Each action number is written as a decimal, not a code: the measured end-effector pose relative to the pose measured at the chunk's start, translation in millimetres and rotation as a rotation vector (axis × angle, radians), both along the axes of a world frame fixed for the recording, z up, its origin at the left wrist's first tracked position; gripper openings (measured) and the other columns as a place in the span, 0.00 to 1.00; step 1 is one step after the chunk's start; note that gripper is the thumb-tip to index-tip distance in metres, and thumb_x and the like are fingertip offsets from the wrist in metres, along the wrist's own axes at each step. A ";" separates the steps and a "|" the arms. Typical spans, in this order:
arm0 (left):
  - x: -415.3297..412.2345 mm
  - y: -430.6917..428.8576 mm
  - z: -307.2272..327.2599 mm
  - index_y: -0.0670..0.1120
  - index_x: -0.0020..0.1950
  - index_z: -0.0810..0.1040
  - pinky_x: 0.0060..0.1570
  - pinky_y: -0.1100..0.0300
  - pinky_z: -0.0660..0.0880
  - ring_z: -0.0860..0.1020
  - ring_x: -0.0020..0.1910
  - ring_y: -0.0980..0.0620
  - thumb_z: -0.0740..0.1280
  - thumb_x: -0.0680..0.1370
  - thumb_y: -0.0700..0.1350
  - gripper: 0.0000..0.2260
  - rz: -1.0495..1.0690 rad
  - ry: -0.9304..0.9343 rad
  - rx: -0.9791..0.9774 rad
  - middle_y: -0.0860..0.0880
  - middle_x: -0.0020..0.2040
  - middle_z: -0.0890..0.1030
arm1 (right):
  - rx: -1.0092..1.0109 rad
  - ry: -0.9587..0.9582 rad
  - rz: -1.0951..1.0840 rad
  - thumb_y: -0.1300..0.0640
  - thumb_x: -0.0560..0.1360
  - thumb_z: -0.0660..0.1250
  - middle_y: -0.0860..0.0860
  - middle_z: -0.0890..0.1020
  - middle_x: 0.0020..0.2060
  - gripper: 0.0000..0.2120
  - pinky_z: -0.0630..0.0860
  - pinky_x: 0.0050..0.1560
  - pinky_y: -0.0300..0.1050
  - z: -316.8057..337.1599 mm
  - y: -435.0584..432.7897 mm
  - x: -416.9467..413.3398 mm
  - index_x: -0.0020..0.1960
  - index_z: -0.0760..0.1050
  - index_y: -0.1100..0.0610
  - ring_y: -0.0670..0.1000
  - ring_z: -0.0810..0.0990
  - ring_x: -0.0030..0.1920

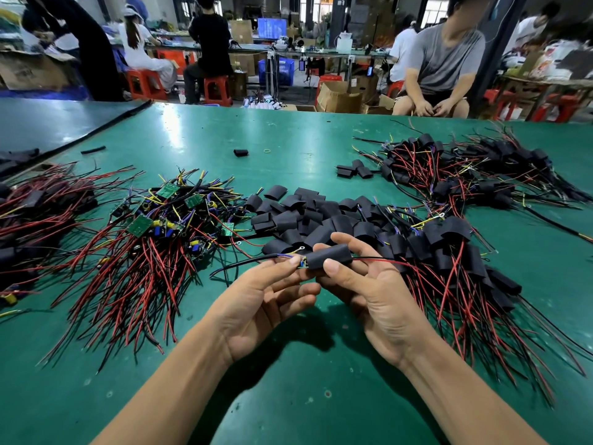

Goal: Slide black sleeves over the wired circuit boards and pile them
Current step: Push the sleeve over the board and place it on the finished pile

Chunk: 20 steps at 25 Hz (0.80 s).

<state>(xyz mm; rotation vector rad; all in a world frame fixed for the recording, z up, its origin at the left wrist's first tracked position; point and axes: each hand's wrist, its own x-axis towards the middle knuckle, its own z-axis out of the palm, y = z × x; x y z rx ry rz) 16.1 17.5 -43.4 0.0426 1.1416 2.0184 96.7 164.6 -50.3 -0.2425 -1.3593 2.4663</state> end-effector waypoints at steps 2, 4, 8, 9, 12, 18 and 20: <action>0.0 -0.8 0.4 0.41 0.52 0.81 0.32 0.61 0.80 0.84 0.34 0.49 0.74 0.67 0.42 0.14 -0.018 0.012 0.025 0.42 0.42 0.84 | -0.015 0.014 -0.012 0.66 0.67 0.72 0.58 0.86 0.52 0.22 0.81 0.42 0.37 -1.2 -0.9 -0.7 0.61 0.76 0.61 0.52 0.86 0.47; 0.5 -0.1 0.1 0.42 0.49 0.84 0.32 0.61 0.80 0.83 0.34 0.50 0.74 0.66 0.42 0.12 -0.022 0.014 0.047 0.43 0.41 0.84 | -0.063 0.020 -0.029 0.64 0.66 0.73 0.59 0.86 0.51 0.19 0.81 0.44 0.39 -1.8 -3.0 -1.1 0.57 0.78 0.62 0.52 0.86 0.47; 3.4 4.1 0.1 0.48 0.40 0.87 0.32 0.62 0.80 0.82 0.32 0.52 0.76 0.64 0.45 0.06 -0.013 0.050 0.056 0.46 0.42 0.85 | -0.152 -0.008 -0.035 0.60 0.63 0.75 0.59 0.86 0.48 0.16 0.81 0.42 0.39 -2.3 -4.8 -1.4 0.50 0.82 0.61 0.51 0.86 0.44; 3.8 4.1 -0.4 0.49 0.40 0.87 0.31 0.62 0.80 0.82 0.32 0.52 0.76 0.63 0.46 0.07 -0.007 0.060 0.052 0.47 0.42 0.85 | -0.161 -0.013 -0.028 0.60 0.63 0.75 0.59 0.86 0.49 0.16 0.81 0.42 0.40 -2.4 -6.2 -1.2 0.50 0.82 0.61 0.52 0.86 0.44; 3.9 2.7 -2.0 0.52 0.48 0.87 0.31 0.63 0.79 0.81 0.33 0.55 0.76 0.64 0.51 0.14 -0.015 0.093 0.032 0.51 0.43 0.84 | -0.125 -0.003 -0.014 0.61 0.65 0.74 0.63 0.84 0.53 0.23 0.82 0.45 0.41 -1.7 -11.2 0.4 0.58 0.76 0.67 0.55 0.86 0.47; 8.6 6.5 -3.2 0.53 0.44 0.87 0.29 0.66 0.76 0.79 0.30 0.57 0.76 0.64 0.54 0.10 0.006 0.119 0.029 0.53 0.40 0.83 | -0.167 -0.024 -0.052 0.59 0.62 0.76 0.64 0.85 0.48 0.18 0.82 0.41 0.41 0.8 -12.5 1.3 0.51 0.81 0.65 0.54 0.87 0.42; 11.8 9.6 -4.1 0.52 0.38 0.86 0.27 0.67 0.74 0.78 0.28 0.57 0.76 0.63 0.55 0.09 0.070 0.120 0.000 0.53 0.38 0.83 | -0.204 -0.050 -0.049 0.59 0.62 0.76 0.62 0.86 0.43 0.11 0.82 0.38 0.39 1.5 -16.3 0.6 0.42 0.85 0.62 0.52 0.87 0.39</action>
